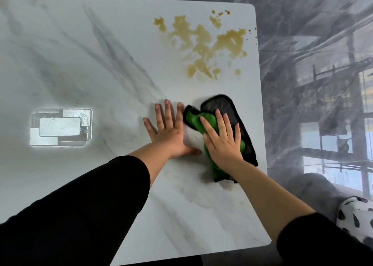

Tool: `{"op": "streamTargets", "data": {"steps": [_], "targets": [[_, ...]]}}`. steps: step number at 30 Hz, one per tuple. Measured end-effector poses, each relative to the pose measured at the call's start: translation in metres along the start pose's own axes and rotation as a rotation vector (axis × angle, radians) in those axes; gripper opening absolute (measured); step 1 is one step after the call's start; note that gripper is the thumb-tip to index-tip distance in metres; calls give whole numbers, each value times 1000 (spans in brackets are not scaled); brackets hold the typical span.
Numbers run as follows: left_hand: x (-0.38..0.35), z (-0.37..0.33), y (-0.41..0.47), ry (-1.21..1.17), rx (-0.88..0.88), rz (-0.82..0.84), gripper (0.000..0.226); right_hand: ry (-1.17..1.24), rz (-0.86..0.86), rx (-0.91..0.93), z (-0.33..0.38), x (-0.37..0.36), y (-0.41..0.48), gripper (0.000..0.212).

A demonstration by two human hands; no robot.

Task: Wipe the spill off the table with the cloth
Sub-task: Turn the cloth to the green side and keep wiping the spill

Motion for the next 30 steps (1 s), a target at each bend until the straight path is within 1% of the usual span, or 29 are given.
{"op": "streamTargets", "data": {"steps": [3,5,7,9,12,15,17,23,27,30], "targets": [[-1,0,1,7,12,-5,156,22,-57,-31,8,20,56,49],[0,0,1,12,10,-14,156,39,-50,-45,8,30,92,49],[0,0,1,20,6,-25,157,38,-21,-37,8,30,108,48],[-1,0,0,25,4,-16,157,62,-22,-11,9,29,100,48],[-1,1,-1,-7,1,4,156,49,-60,-7,5,22,46,50],[0,-1,-3,-10,-25,4,153,45,26,-82,-14,2,-18,52],[0,0,-2,-4,-28,-2,152,38,87,-137,-26,-7,-40,53],[0,0,0,-11,-26,-6,154,19,161,-139,-30,-10,-34,53],[0,1,1,-9,-1,6,155,30,119,-179,-40,1,-10,53],[0,1,0,-22,-18,-7,155,47,136,-192,-50,11,24,50]]}}
Point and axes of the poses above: each hand's wrist, its own y-axis towards the middle knuckle, its own x-axis out of the back of the hand, z = x × y, the point moved 10 cm from there along y, towards the middle knuckle, and after that the axes turned 7 degrees about x, right-handed, at the moved point
